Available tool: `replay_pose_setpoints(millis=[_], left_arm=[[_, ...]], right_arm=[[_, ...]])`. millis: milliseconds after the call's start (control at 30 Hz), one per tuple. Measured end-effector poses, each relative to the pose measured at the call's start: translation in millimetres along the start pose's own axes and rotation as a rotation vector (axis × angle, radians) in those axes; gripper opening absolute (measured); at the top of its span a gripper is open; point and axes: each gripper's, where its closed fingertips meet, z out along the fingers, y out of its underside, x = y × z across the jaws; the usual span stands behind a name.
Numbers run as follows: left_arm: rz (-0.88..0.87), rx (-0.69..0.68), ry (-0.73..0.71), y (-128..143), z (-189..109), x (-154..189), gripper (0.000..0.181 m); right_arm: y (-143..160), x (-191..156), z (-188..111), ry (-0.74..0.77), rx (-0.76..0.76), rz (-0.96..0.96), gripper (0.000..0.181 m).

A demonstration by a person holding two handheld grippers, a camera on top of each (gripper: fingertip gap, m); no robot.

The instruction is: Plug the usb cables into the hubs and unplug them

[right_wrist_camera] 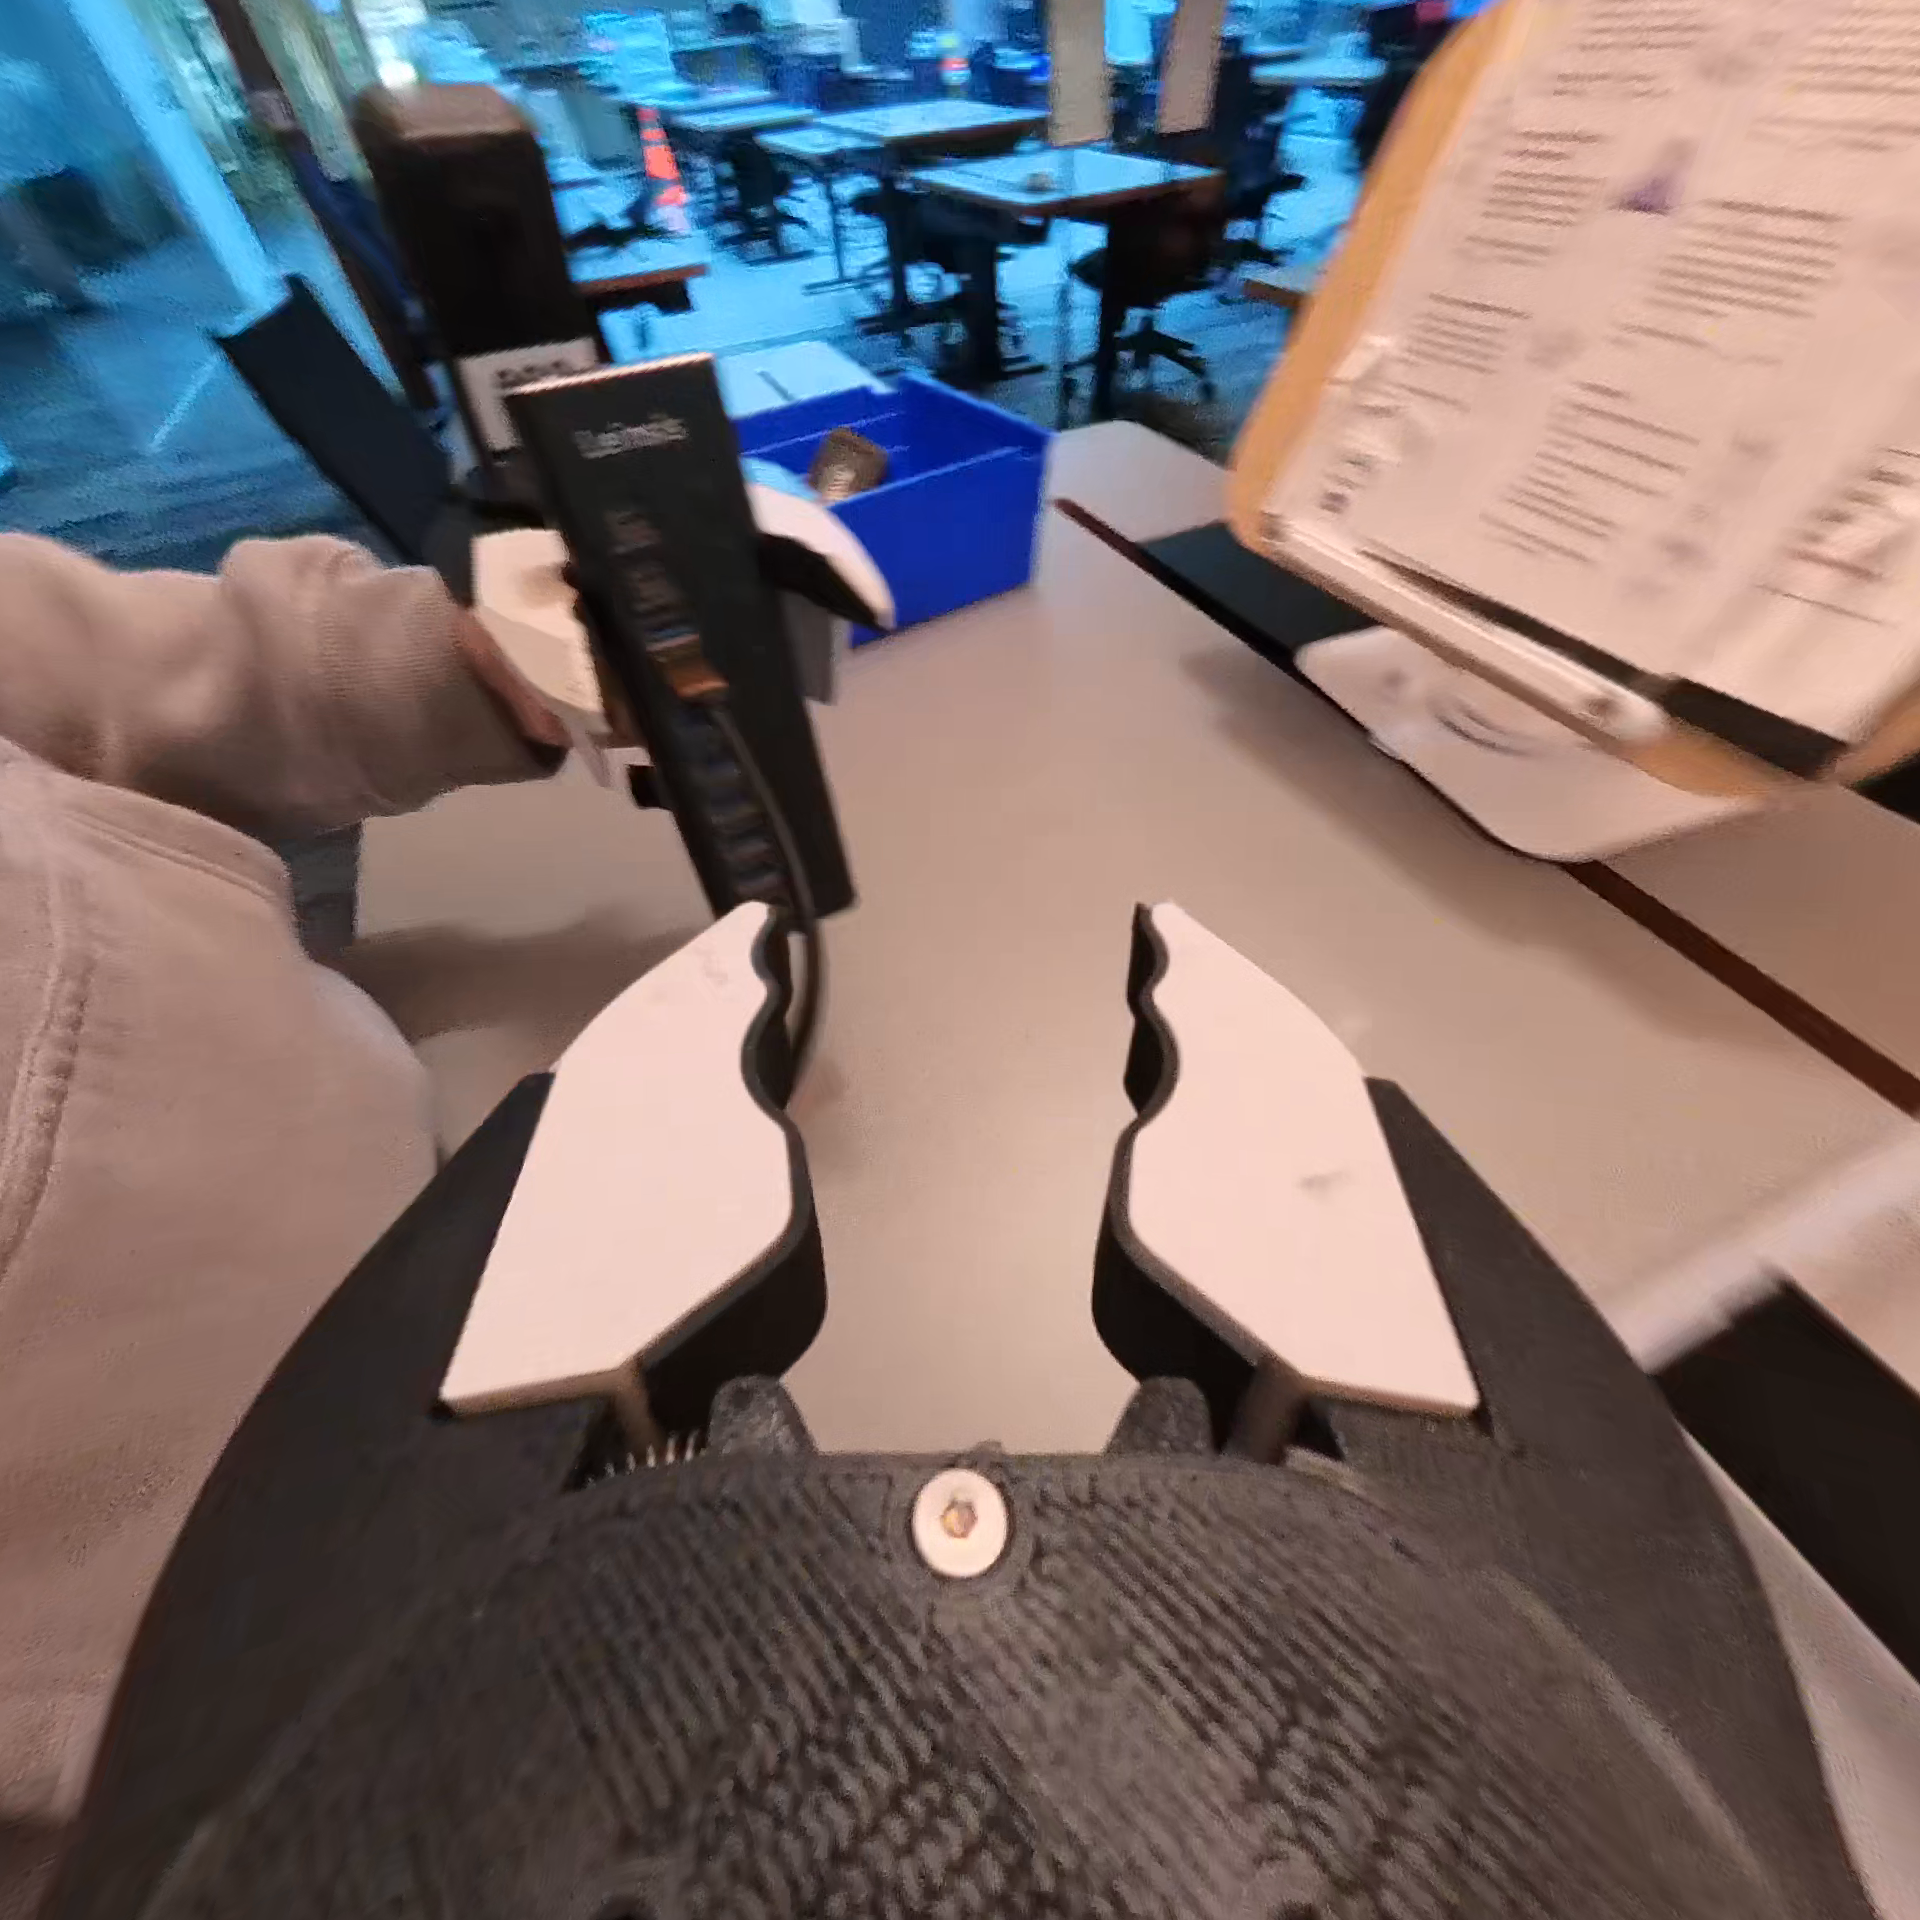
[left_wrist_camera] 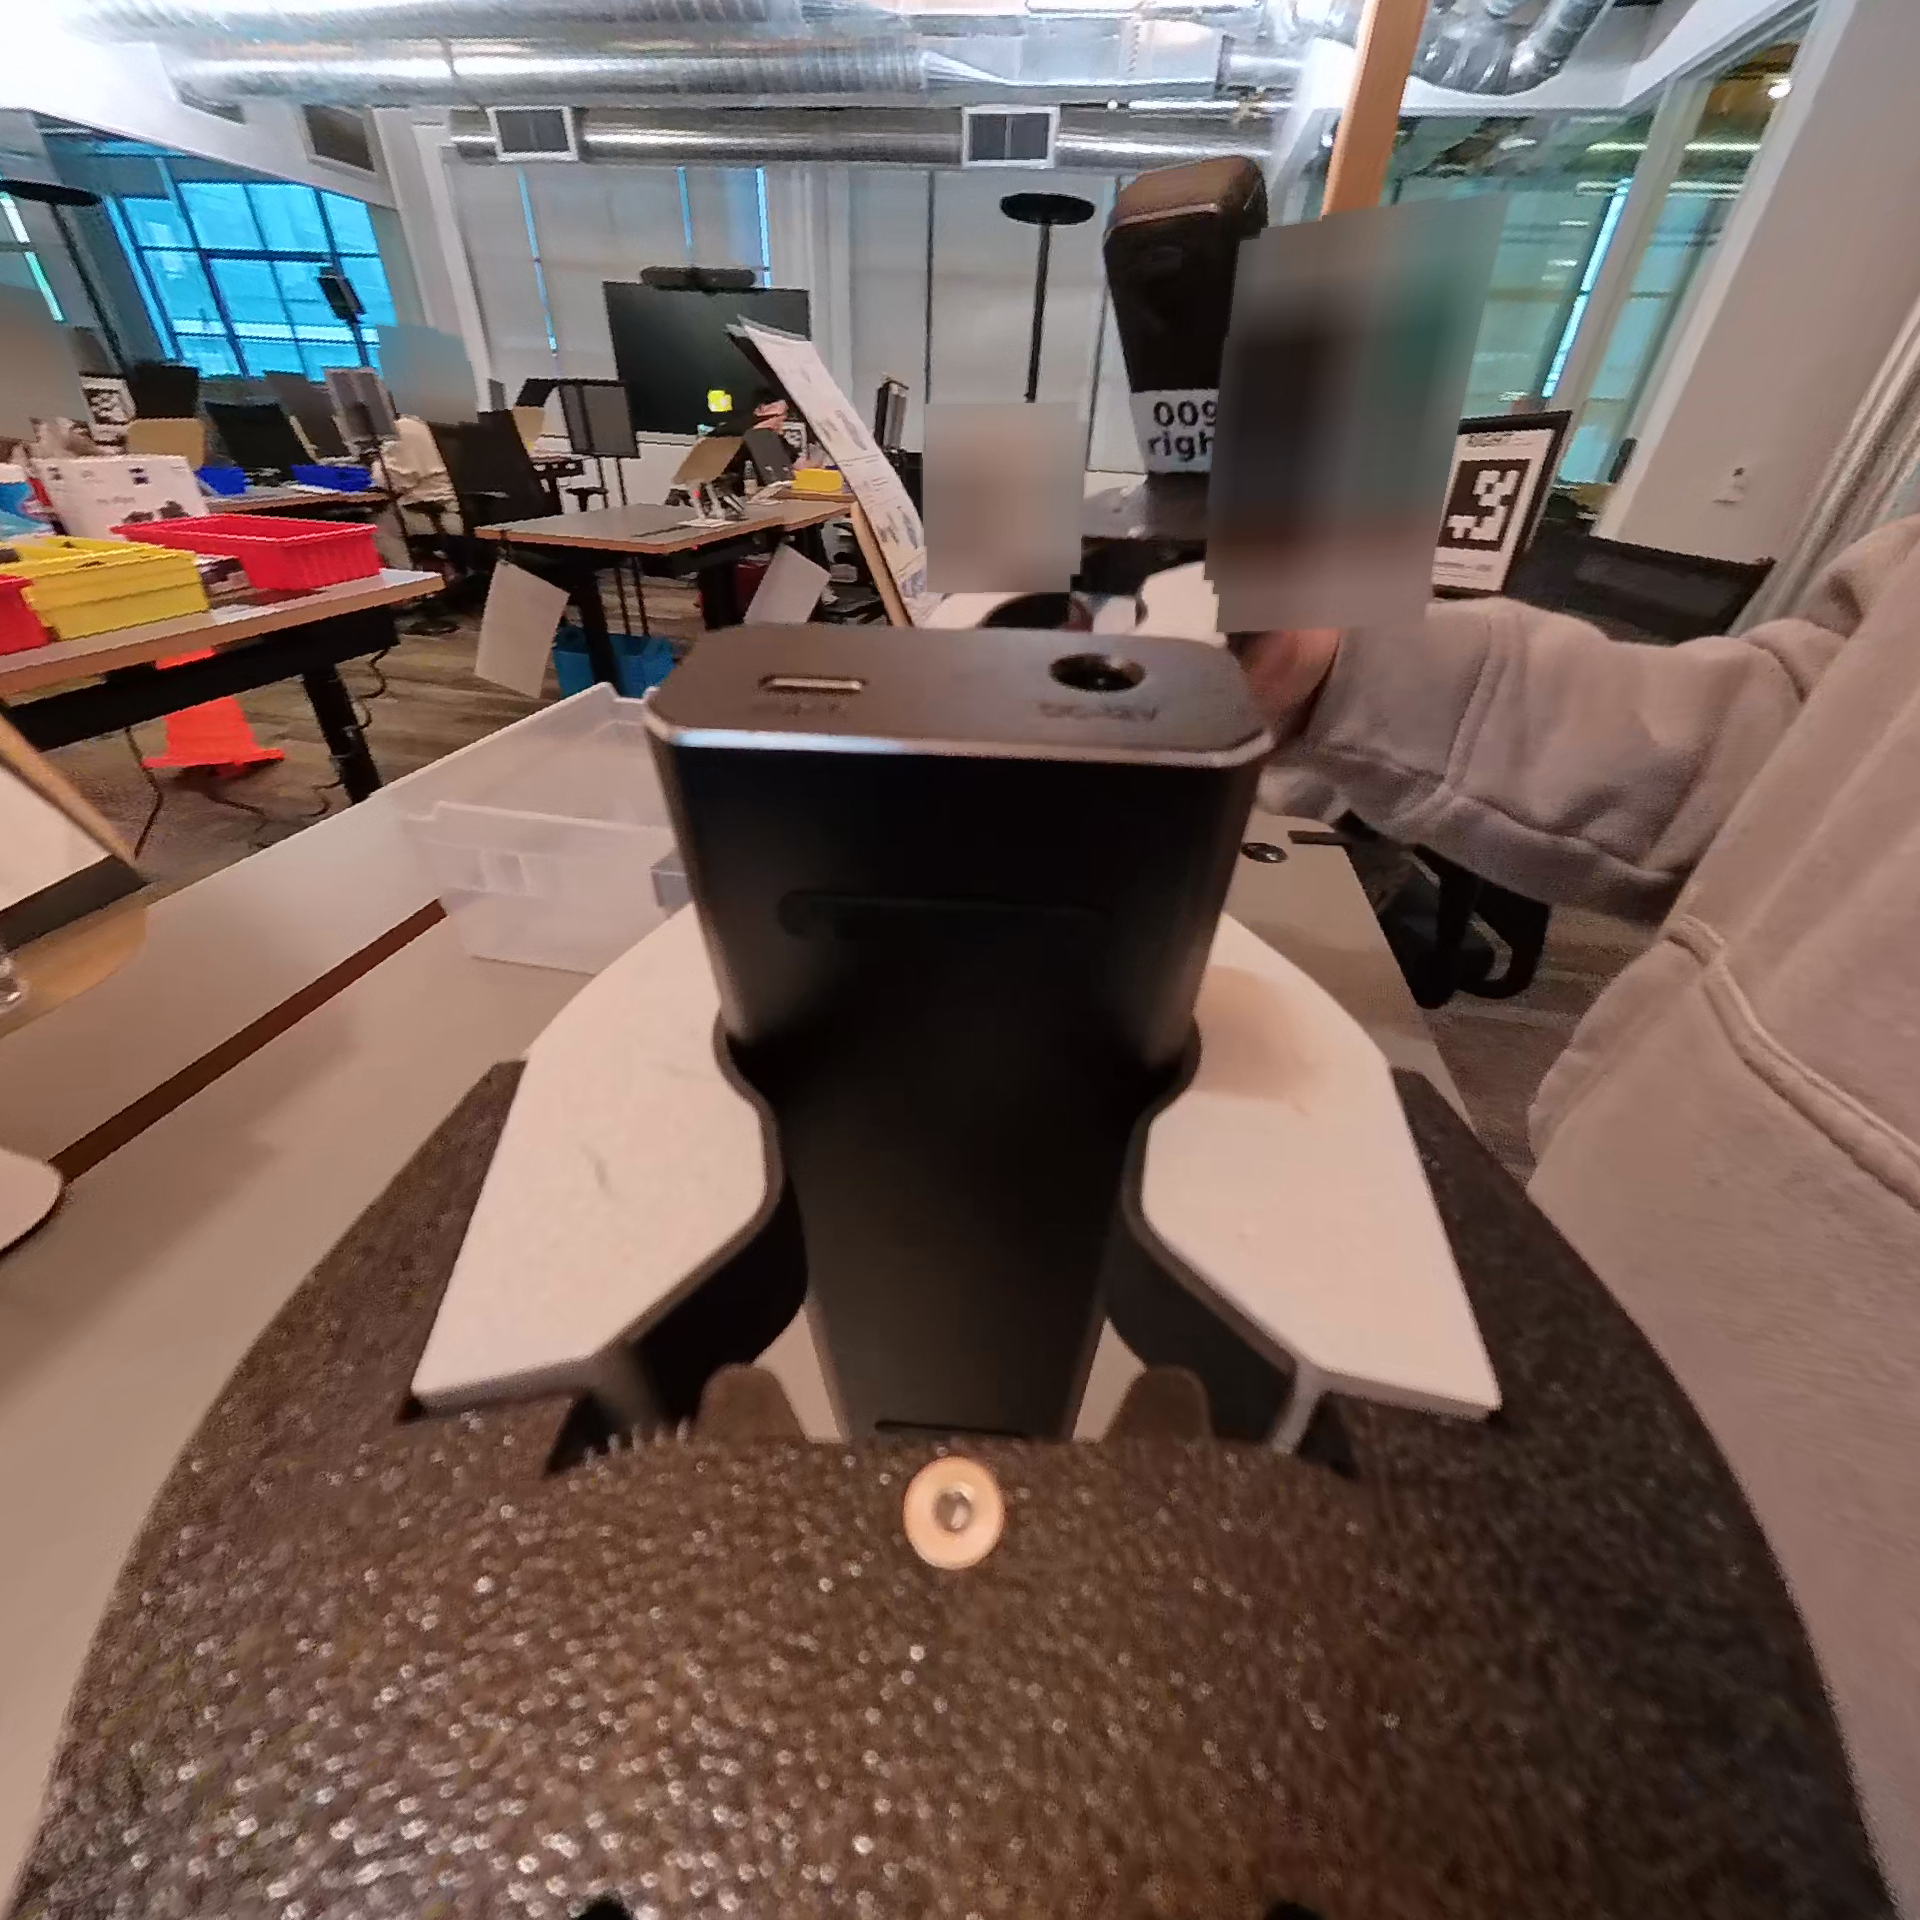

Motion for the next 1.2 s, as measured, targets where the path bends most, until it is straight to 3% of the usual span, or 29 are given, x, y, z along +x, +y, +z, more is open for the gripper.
replay_pose_setpoints(millis=[33,167,300,567,1200], left_arm=[[0.006,-0.001,0.012,-1.0,2.4,2.6,0.071],[0.026,-0.016,0.046,-1.3,7.1,12.1,0.071],[0.036,-0.018,0.069,-0.6,6.8,20.0,0.071],[0.053,-0.01,0.076,-5.1,1.1,24.5,0.071],[0.039,0.05,0.074,-16.1,2.4,24.7,0.071]], right_arm=[[0.1,-11.6,15.8,-0.027,-0.01,-0.026,0.063],[-3.9,-50.4,57.7,-0.147,-0.016,-0.106,0.058],[-2.0,-67.7,74.2,-0.211,-0.025,-0.172,0.046],[-3.8,-86.1,77.5,-0.366,-0.01,-0.117,0.03],[-20.8,-87.7,73.9,-0.355,0.102,-0.097,0.015]])
